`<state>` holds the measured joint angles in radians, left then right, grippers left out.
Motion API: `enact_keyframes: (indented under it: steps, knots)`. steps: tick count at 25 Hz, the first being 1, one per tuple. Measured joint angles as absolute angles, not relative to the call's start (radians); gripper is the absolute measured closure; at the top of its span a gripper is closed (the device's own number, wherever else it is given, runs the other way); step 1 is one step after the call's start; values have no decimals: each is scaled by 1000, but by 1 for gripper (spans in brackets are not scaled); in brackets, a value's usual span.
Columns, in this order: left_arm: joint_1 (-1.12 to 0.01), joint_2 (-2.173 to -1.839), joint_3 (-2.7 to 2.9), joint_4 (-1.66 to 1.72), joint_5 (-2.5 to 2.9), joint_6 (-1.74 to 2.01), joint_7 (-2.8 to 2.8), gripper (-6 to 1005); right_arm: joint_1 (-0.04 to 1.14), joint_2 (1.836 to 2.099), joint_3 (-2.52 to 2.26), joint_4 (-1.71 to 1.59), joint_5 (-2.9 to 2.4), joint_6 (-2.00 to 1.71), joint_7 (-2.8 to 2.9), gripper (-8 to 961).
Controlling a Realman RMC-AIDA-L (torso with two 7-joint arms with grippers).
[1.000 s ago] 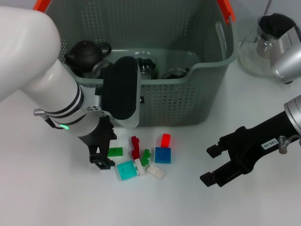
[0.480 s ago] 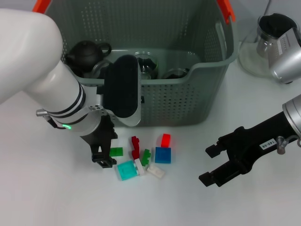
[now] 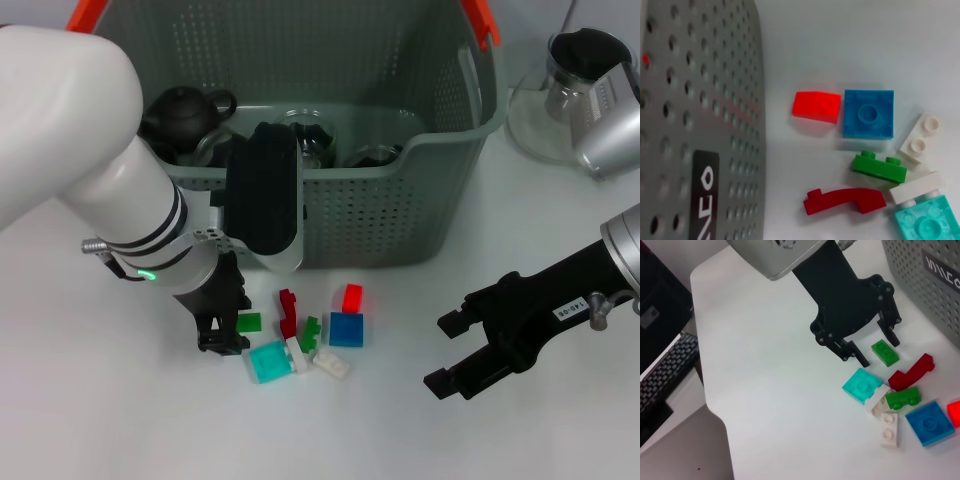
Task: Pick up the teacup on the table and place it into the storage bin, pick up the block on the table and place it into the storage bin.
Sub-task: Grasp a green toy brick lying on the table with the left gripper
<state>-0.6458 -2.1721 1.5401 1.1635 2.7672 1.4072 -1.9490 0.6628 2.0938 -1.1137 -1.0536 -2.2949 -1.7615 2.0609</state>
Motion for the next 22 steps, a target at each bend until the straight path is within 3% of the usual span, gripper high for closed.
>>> enact_keyframes:
  steps: [22]
  knots:
    - [-680, -2172, 1536, 1106, 2768, 1390, -1972, 620, 653, 2092, -1118, -1054, -2298, -1739, 2058, 8]
